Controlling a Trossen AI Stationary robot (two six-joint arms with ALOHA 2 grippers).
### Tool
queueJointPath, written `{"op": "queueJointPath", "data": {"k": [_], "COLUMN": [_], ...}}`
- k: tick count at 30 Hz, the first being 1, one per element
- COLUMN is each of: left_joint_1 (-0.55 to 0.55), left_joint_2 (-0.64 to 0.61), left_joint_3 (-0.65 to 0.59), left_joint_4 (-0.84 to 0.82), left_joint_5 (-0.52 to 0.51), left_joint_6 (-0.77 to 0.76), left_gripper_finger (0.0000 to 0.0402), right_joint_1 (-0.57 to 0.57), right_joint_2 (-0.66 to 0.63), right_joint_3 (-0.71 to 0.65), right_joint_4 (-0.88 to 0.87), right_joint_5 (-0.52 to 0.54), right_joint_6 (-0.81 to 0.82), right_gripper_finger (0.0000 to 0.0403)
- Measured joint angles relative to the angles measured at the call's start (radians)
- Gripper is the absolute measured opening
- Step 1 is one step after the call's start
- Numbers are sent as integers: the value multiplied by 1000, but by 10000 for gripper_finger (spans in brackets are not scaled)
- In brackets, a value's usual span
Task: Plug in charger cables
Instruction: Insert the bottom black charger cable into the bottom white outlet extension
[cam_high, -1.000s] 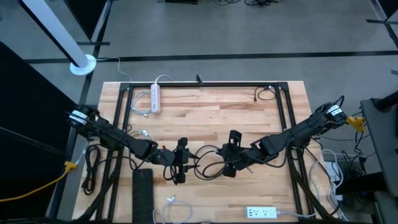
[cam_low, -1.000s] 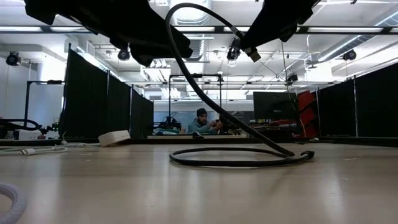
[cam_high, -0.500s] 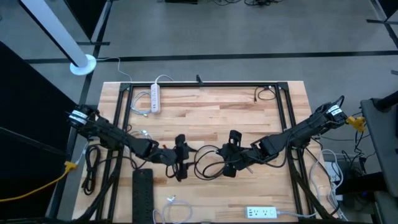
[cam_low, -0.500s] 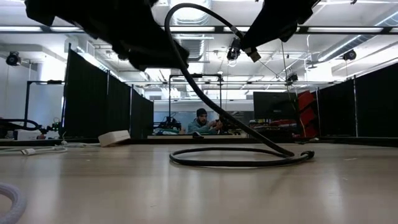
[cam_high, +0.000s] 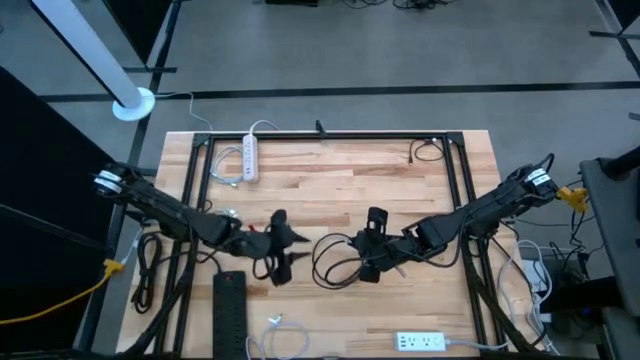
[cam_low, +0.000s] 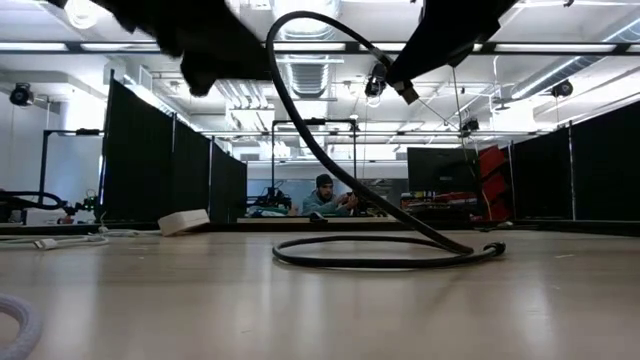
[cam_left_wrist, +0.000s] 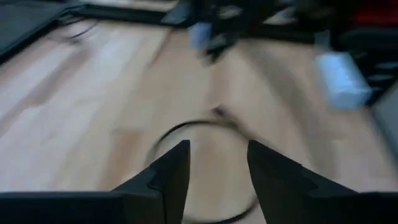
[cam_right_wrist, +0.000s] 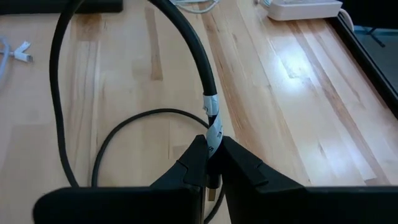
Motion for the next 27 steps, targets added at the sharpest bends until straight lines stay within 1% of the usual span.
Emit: {"op": "queueJointPath", "data": {"k": [3,6,9,13,16,17,20,23,27], "left_joint_1": [-14,-10,7,14,13,13,12,8,7], "left_joint_2": [39,84,128,158,144,129,72,40,41], "left_joint_3": [0,0,0,0,0,0,0,0,0], "left_joint_4": [97,113,108,110,83,60,5,14,70], "left_joint_5": [35,32,25,20,48,64,64,63,58], "left_joint_6": [-7,-39,-70,-77,-70,-68,-67,-67,-66], "left_gripper_finger": [135,139,156,192,216,222,235,239,235], "right_joint_1": [-1,-2,-2,-2,-4,-4,-4,-5,-8], "right_joint_2": [-1,-1,-1,-1,-1,-1,-1,-1,-1], "right_joint_3": [0,0,0,0,0,0,0,0,0], "right_joint_4": [0,-1,-1,-1,0,0,0,0,0], "right_joint_5": [0,0,0,0,0,0,0,0,0], "right_joint_6": [7,12,20,20,20,20,20,20,21], "right_gripper_finger": [18,18,18,18,18,18,18,18,18]}}
